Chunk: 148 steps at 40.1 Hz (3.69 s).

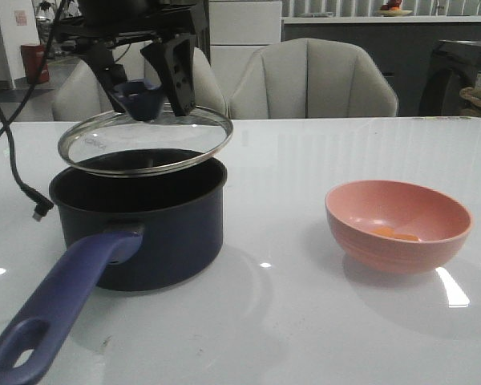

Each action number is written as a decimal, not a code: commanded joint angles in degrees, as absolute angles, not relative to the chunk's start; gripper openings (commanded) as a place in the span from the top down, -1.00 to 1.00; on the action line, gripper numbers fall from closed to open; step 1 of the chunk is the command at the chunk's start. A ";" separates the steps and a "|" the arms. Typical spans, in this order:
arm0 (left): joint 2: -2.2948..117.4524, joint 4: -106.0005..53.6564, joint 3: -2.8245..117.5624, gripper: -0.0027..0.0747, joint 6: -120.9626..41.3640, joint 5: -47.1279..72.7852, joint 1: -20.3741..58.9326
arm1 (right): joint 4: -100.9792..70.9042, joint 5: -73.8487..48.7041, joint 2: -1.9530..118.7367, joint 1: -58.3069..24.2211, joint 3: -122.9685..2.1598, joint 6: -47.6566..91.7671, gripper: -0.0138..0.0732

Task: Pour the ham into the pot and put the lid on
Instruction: 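Lift the glass lid off the saucepan with the left gripper, then set the glass lid down beside the saucepan with the left gripper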

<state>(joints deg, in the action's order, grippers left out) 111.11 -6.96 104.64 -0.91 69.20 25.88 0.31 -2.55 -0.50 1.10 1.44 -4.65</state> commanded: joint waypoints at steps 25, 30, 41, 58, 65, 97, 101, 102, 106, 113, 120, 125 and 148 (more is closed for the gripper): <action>90.59 -7.35 83.26 0.56 0.00 60.63 3.85 | 0.84 2.26 -1.65 1.46 2.08 -4.71 0.30; 89.51 -7.35 78.61 0.56 -0.58 58.62 0.22 | 0.84 2.26 -1.65 1.46 2.08 -4.71 0.30; 89.51 -7.35 67.46 0.56 -0.58 49.60 -2.90 | 0.84 2.26 -1.65 1.46 2.08 -4.71 0.30; 93.01 -7.78 59.96 0.55 -0.58 44.55 -3.02 | 0.84 2.26 -1.65 1.46 2.08 -4.71 0.30; 93.25 -7.78 58.36 0.55 -0.58 42.59 -3.02 | 0.84 2.26 -1.65 1.46 2.08 -4.71 0.30; 93.33 -7.39 58.22 -0.55 -0.72 43.28 -3.02 | 0.84 2.26 -1.65 1.46 2.08 -4.71 0.30; 93.33 -6.50 58.22 -0.59 -0.72 43.93 -3.02 | 0.84 2.26 -1.65 1.46 2.08 -4.71 0.30; 93.33 -6.28 58.22 -0.58 -0.72 43.93 -3.02 | 0.84 2.26 -1.65 1.46 2.08 -4.71 0.30; 93.33 -6.28 58.46 -0.58 -0.72 44.30 -3.02 | 0.84 2.26 -1.65 1.46 2.08 -4.71 0.30; 91.72 -6.97 59.05 -0.58 -0.72 45.06 -3.02 | 0.84 2.26 -1.65 1.46 2.08 -4.71 0.30; 86.90 -6.97 58.12 -0.58 -0.72 45.36 -3.02 | 0.84 2.26 -1.65 1.46 2.08 -4.71 0.30; 80.36 -7.34 55.31 -0.58 -0.72 43.38 -3.02 | 0.84 2.26 -1.65 1.46 2.08 -4.71 0.30; 41.12 -8.39 36.80 -0.58 -0.83 27.70 5.30 | 0.84 2.26 -1.65 1.46 2.08 -4.71 0.30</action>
<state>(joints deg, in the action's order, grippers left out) 45.96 -8.22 38.04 -0.89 33.45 3.29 0.31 -2.55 -0.50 1.10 1.44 -4.65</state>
